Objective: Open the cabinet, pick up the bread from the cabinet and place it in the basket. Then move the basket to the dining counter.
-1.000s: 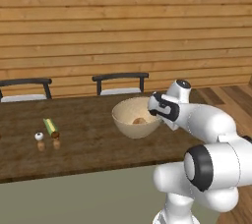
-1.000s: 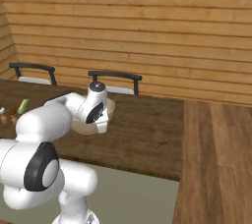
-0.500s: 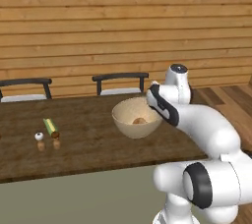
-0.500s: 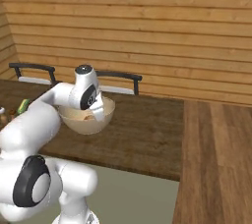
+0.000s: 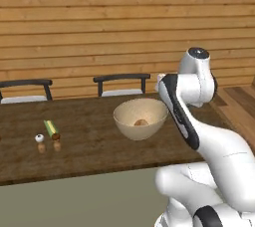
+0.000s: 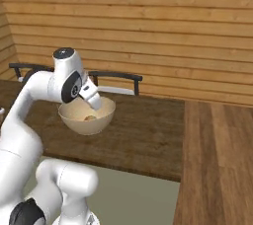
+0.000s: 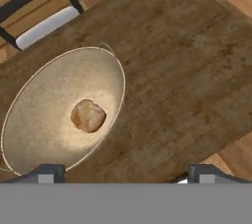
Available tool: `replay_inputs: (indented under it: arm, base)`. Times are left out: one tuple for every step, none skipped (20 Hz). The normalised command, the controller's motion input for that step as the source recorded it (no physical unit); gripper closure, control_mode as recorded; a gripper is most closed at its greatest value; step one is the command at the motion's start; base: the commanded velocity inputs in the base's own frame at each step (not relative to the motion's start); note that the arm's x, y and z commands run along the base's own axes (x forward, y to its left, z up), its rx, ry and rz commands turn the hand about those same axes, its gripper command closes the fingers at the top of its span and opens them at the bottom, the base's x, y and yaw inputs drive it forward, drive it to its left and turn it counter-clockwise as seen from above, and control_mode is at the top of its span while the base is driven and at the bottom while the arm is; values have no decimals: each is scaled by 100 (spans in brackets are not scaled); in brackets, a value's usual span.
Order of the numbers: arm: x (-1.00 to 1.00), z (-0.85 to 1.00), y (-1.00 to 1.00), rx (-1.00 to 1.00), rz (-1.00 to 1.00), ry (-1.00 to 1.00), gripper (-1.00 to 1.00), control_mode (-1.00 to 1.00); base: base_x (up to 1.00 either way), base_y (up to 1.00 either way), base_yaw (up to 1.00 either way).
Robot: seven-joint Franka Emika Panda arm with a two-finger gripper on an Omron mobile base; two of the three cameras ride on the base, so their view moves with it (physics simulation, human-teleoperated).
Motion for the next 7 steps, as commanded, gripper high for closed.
replay_inputs:
  arm:
    - [-100,41,0,-22,46,-19,-100,-100]
    - [-100,34,0,-21,46,-21,-100,-100]
    - [-100,31,0,-20,46,-23,-100,-100]
    - [-100,24,0,-18,46,-23,-100,-100]
    - [-100,16,1,-17,46,-23,-100,-100]
    - [-100,1,1,-11,45,-19,-100,-100]
    - [-100,0,0,-2,37,-15,-100,-100]
  base:
    - [0,0,0]
    - [0,0,0]
    - [0,0,0]
    - [0,0,0]
    - [0,0,0]
    - [0,0,0]
    - [0,0,0]
